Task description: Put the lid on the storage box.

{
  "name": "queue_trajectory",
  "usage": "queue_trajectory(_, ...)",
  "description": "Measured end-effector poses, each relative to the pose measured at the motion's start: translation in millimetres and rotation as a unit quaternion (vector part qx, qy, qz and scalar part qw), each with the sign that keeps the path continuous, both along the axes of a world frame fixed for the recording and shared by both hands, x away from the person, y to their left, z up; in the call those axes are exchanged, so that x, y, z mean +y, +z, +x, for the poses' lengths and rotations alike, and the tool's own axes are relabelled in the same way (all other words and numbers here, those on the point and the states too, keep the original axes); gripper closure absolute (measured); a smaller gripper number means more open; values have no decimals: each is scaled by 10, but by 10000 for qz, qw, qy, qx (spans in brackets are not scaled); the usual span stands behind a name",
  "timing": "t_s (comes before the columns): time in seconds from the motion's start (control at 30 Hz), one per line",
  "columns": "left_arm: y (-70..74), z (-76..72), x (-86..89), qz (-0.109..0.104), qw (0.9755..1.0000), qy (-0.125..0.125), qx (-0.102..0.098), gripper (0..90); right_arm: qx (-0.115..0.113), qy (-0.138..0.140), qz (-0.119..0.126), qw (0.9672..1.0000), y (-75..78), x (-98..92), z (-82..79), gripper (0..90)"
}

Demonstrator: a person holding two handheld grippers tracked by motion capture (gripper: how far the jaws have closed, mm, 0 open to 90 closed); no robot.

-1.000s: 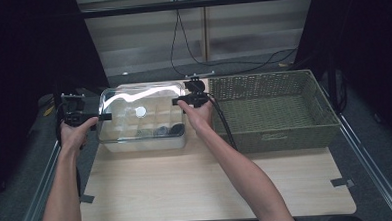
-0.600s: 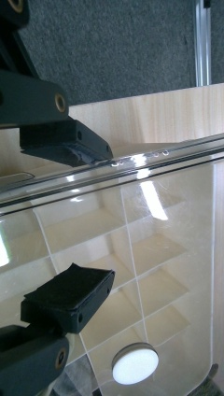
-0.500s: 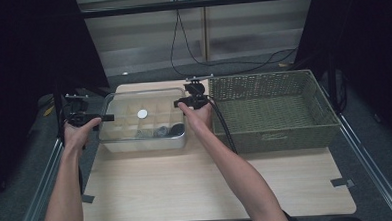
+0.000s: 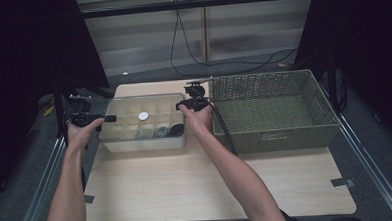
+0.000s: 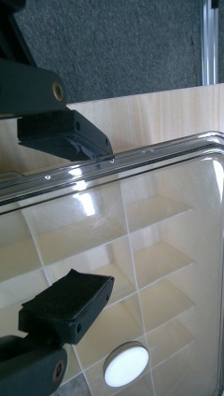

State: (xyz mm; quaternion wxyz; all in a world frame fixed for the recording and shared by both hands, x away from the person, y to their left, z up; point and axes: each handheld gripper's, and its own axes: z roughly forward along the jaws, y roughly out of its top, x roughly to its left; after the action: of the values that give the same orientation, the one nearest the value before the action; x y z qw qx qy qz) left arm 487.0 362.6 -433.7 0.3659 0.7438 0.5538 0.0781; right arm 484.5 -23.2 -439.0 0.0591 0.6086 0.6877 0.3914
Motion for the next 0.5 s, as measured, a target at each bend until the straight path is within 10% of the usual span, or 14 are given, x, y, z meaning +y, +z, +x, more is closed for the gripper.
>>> queue_trajectory(0.5, 91, -120, 44, 172, 9997, 79, -149, 201, -270, 48, -121, 9996, -4, 21, -15, 421)
